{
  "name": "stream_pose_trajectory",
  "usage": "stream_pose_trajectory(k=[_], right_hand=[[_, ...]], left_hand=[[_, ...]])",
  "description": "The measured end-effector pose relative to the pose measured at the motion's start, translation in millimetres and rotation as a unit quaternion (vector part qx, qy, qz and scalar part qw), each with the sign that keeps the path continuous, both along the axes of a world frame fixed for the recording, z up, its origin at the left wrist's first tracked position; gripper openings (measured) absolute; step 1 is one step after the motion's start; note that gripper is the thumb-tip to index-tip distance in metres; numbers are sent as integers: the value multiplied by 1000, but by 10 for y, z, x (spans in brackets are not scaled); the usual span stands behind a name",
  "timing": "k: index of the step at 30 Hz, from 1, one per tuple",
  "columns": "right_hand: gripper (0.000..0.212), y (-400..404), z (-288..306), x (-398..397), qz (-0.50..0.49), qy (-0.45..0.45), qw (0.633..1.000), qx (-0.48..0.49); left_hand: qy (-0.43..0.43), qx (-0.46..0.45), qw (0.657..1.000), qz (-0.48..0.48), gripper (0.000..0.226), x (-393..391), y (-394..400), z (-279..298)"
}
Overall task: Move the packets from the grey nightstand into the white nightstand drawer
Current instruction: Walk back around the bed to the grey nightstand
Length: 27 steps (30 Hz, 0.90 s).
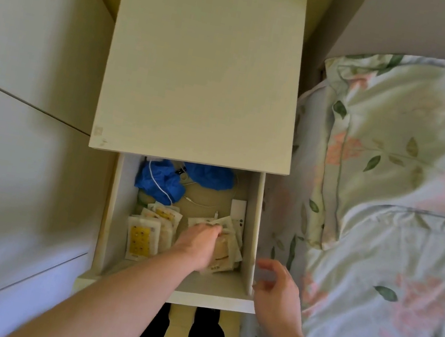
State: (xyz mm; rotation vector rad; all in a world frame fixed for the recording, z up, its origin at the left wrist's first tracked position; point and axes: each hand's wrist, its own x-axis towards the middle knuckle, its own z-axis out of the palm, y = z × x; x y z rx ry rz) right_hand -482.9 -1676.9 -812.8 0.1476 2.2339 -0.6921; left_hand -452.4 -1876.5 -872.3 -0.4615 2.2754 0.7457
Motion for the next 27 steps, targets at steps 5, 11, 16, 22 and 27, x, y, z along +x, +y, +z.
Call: stream_pose_trajectory(k=[5,11,16,22,27], right_hand=[[42,153,118,160,-8,1,1000,3],[43,166,733,381,-1,-9,1000,-14],[47,131,1639,636,-32,-2,999,-16],[50,46,2728,1092,-75,49,995,-36],[51,59,3352,1544,-116,94,988,-46]], left_hand=[[9,0,1000,13,72,201,123,143],[30,3,999,26,56,422,6,931],[60,6,998,14,27,654,-61,2037],[125,47,991,-16,21,929,-53,3168],[169,42,978,-117,28,1128,-31,3780]])
